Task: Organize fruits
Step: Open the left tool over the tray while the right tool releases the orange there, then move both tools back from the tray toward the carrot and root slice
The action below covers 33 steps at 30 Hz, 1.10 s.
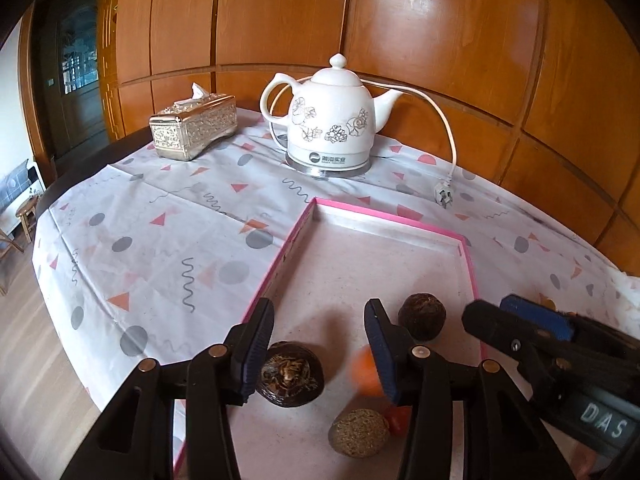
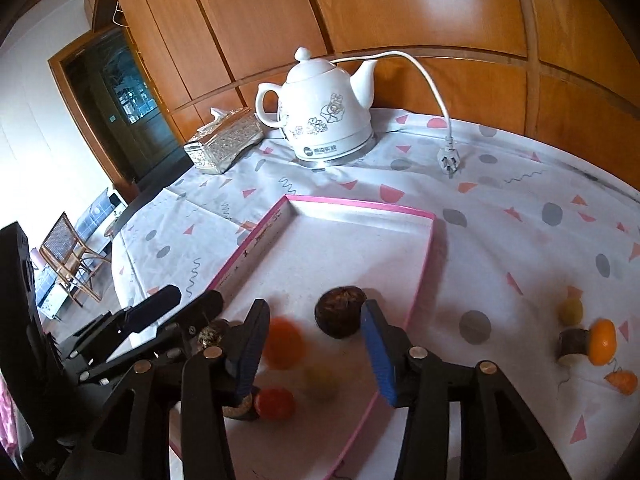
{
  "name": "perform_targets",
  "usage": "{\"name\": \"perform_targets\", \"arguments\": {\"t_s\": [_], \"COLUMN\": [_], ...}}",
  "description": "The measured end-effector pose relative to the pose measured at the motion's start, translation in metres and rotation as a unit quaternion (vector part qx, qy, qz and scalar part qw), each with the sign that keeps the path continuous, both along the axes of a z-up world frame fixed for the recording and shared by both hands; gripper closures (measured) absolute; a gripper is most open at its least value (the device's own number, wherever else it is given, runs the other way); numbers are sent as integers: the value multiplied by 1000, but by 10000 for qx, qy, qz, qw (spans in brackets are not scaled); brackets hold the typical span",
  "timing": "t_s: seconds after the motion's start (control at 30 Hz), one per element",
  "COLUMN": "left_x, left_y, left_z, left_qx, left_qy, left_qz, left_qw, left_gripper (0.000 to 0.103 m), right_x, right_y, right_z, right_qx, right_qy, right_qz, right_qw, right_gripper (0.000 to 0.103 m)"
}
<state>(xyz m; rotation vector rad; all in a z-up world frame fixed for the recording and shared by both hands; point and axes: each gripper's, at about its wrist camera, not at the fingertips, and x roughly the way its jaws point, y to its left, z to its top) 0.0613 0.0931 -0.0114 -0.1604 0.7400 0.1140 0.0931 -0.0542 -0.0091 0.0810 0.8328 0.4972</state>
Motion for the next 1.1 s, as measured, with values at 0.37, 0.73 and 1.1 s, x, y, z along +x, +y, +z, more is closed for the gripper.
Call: {"name": "perform_targets", "arguments": {"t_s": [0.37,0.73,1.1], "left_x": [-12,-20,-26], "left_y": [-20,-65,-118], "left_z": [-2,11,1], "left_qx": [-61,-162,-94], "left_qy": [80,-64,97], "left_qz": [-98,-883,-1694], "left_qw": [9999,9959,9855], "left_gripper": [38,21,22], "right_x": [-28,-43,-53], "right_y": [-45,-137,-224], "right_z": [-8,-36,-56], "right_qx": [-505,-427,-404], "right_qy": [-419,-148,179], "right_qz": [-732,-1628,-2574], "right_qw": [9952,9856,9653], "right_gripper": [42,42,42]}}
